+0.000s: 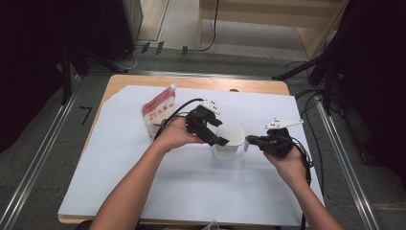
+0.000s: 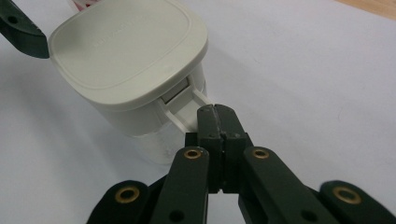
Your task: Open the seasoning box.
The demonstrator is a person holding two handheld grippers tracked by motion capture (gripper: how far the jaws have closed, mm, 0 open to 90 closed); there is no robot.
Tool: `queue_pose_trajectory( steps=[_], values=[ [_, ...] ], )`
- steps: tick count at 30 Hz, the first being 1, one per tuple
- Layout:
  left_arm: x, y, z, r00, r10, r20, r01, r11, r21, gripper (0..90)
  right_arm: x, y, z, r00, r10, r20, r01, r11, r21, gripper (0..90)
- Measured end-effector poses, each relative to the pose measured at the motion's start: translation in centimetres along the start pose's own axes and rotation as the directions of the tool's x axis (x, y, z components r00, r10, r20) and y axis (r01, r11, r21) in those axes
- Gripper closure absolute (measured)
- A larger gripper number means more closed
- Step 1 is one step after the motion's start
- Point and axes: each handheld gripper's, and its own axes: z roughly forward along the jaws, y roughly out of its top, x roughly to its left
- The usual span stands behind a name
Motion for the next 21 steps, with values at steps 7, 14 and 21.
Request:
queue_pose_trajectory(
  steps=[7, 14, 21],
  values=[
    [0.0, -0.5, 0.9, 1.0000, 0.006, 0.000, -0.006, 0.9989, 0.047, 16.1, 0.0, 0.0, 0.0, 1.0000, -0.005, 0.001, 0.005, 1.000, 0.001, 90.0],
    [0.1, -1.4, 1.9, 1.0000, -0.007, -0.004, 0.007, 0.9990, 0.044, 15.0, -0.1, 0.0, 0.0, 1.0000, -0.006, 0.000, 0.006, 1.000, 0.001, 90.0],
    [0.5, -2.0, 2.3, 0.9994, -0.031, 0.016, 0.030, 0.9977, 0.060, 15.2, 0.0, 0.0, 0.0, 1.0000, -0.007, 0.003, 0.007, 1.000, 0.002, 90.0]
  ],
)
